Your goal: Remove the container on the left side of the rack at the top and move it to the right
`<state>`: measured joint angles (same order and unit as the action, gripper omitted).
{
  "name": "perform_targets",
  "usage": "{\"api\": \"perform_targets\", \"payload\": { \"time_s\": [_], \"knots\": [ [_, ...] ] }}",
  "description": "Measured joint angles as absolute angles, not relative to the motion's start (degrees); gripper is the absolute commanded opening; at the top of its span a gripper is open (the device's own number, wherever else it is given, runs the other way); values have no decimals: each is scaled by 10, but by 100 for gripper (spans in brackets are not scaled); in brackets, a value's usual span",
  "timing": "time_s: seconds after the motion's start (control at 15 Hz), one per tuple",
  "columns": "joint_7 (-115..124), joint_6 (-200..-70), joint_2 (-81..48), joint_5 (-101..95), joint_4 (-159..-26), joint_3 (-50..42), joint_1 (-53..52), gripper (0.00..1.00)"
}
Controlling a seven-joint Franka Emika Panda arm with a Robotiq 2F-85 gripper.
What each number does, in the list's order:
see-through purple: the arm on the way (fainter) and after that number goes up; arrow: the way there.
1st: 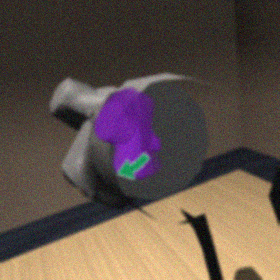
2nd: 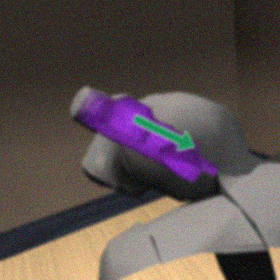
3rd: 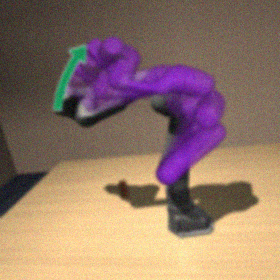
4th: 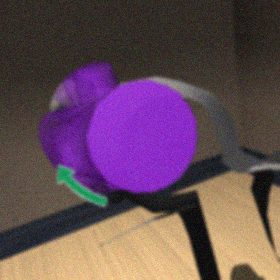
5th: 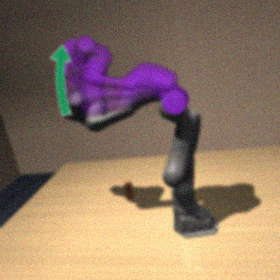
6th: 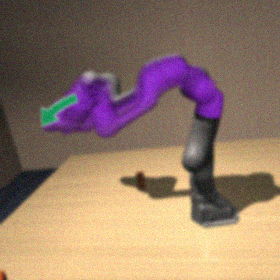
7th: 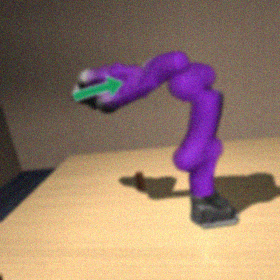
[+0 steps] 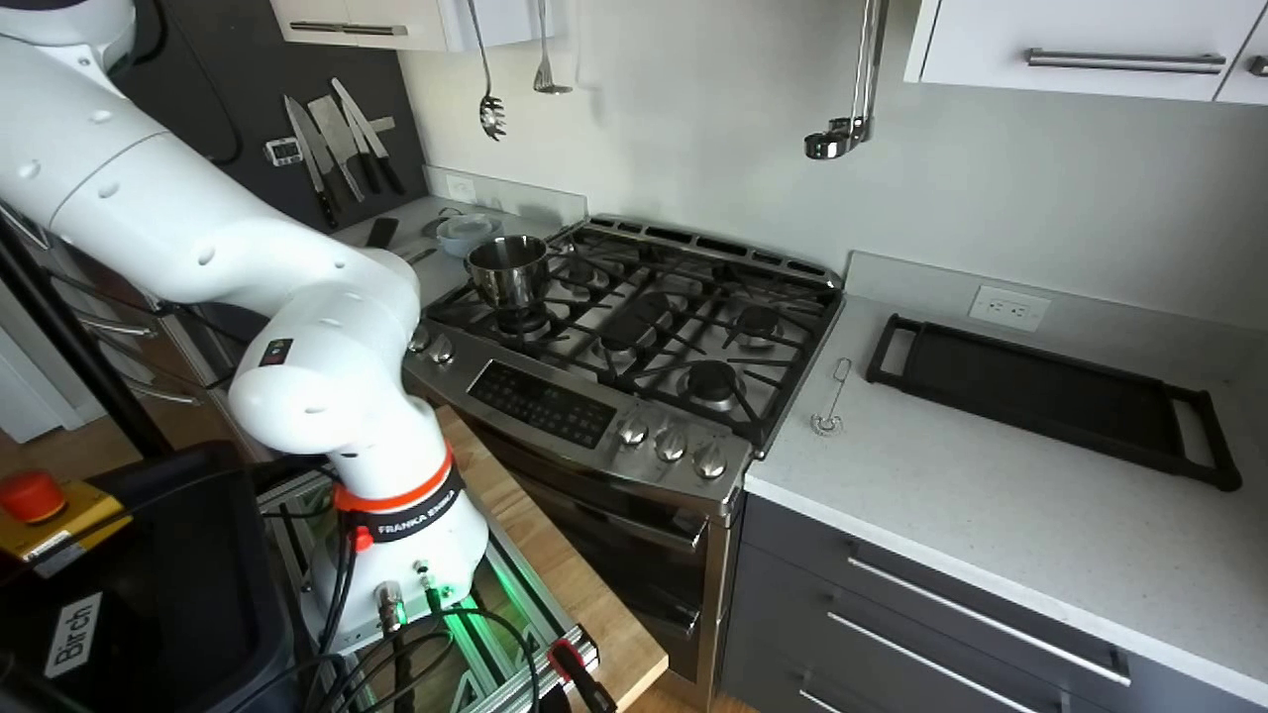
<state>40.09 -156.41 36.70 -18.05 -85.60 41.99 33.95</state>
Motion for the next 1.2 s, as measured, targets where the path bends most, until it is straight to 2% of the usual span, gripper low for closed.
{"api": "perform_targets", "payload": {
  "time_s": [0.2, 0.27, 0.6, 0.67, 1.2],
  "knots": [
    [407, -1564, 373, -180, -856, 411, 366, 16],
    [409, -1564, 374, -180, -856, 408, 373, 41],
    [408, -1564, 374, -180, -861, 411, 374, 41],
    [408, -1564, 374, -180, -861, 411, 374, 16],
    [408, -1557, 368, -180, -865, 400, 399, 16]
  ]
}}
